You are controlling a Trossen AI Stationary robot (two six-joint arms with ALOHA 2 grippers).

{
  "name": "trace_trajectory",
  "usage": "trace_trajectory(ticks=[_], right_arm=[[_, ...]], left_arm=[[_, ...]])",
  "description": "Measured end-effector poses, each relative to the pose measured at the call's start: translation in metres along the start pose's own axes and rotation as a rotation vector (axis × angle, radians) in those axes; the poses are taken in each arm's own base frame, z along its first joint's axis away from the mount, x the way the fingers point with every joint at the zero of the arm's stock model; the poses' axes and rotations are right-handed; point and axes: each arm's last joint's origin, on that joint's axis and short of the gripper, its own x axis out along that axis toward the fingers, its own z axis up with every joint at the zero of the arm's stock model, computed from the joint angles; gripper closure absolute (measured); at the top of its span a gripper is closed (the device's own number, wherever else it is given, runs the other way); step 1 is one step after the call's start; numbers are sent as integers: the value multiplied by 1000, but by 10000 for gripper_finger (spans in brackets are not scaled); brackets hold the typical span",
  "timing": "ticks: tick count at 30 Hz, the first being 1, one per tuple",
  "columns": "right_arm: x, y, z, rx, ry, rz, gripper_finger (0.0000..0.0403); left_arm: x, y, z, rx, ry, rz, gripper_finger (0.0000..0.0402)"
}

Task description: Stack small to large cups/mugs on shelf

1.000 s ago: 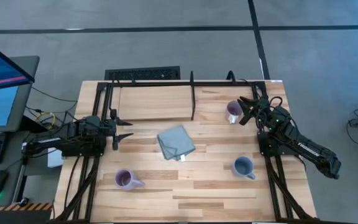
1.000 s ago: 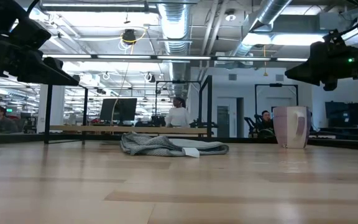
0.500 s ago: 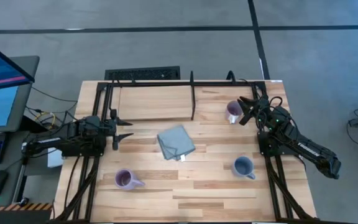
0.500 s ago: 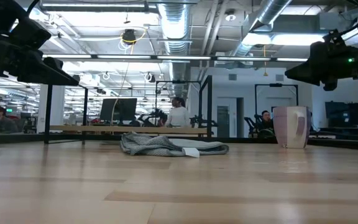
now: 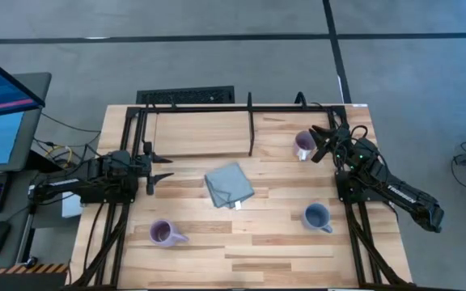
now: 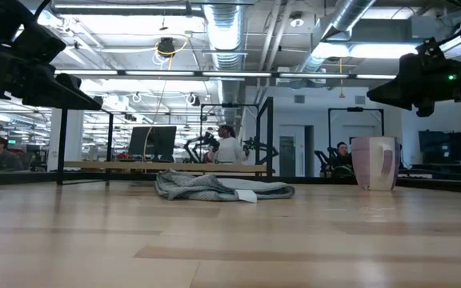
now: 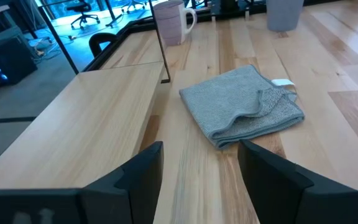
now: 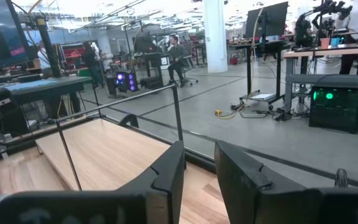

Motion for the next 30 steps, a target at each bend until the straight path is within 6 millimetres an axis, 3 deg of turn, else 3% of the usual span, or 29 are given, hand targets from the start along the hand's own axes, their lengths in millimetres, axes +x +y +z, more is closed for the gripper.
trace_trajectory(ticks=[14,18,23,30], right_arm=[[0,0,0,0,0,0,289],[0,0,0,0,0,0,289],[0,0,0,0,0,0,289],[0,0,0,0,0,0,289]], left_arm=[[0,0,1,-1,-10,9,202],[0,0,7,-20,-76,-16,202],[-4,1,26,-14,-291,-73,202],[-5,2,30,-126,-329,-73,202]])
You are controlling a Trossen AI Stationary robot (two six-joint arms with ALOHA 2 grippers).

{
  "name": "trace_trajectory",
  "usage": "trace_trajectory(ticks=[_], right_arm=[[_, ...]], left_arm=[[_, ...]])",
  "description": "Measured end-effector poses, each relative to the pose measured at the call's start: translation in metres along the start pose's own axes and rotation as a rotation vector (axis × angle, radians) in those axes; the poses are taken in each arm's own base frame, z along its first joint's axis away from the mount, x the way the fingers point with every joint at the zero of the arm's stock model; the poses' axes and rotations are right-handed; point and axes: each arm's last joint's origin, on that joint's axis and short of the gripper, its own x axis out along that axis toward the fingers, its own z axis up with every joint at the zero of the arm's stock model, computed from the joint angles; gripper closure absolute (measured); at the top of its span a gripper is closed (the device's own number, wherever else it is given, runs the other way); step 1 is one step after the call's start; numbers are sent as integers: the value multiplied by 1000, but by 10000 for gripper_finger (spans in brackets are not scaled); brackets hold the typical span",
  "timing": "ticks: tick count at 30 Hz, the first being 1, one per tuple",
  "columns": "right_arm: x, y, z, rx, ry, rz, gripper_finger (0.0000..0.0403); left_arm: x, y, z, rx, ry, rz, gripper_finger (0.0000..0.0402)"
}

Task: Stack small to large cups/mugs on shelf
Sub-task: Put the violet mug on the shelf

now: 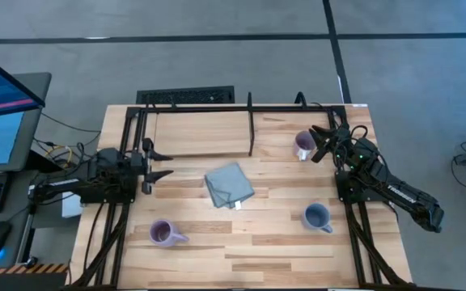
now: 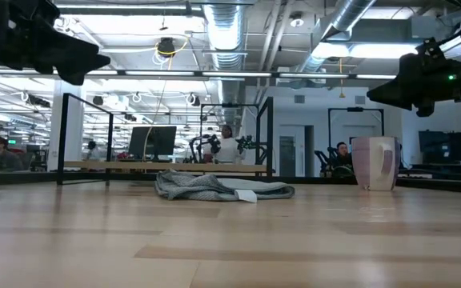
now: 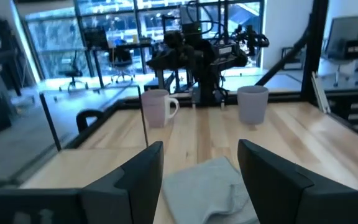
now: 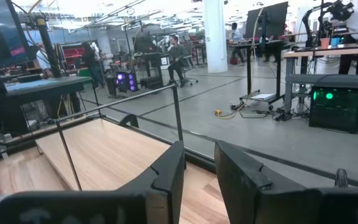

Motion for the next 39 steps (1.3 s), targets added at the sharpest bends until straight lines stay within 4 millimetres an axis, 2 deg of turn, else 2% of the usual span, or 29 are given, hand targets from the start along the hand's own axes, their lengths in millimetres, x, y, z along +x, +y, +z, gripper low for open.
trace_trajectory(ticks=[10,24,30,36,39], right_arm=[[0,0,0,0,0,0,289],[0,0,0,0,0,0,289],[0,0,0,0,0,0,289],[0,0,0,0,0,0,289],[0,0,0,0,0,0,289]], left_arm=[[0,1,0,91,4,51,202],[-1,6,-1,87,29,203,202],[-1,5,-2,0,30,189,202],[-1,4,-11,-29,118,164,202],[-1,4,-7,-30,76,138,203]])
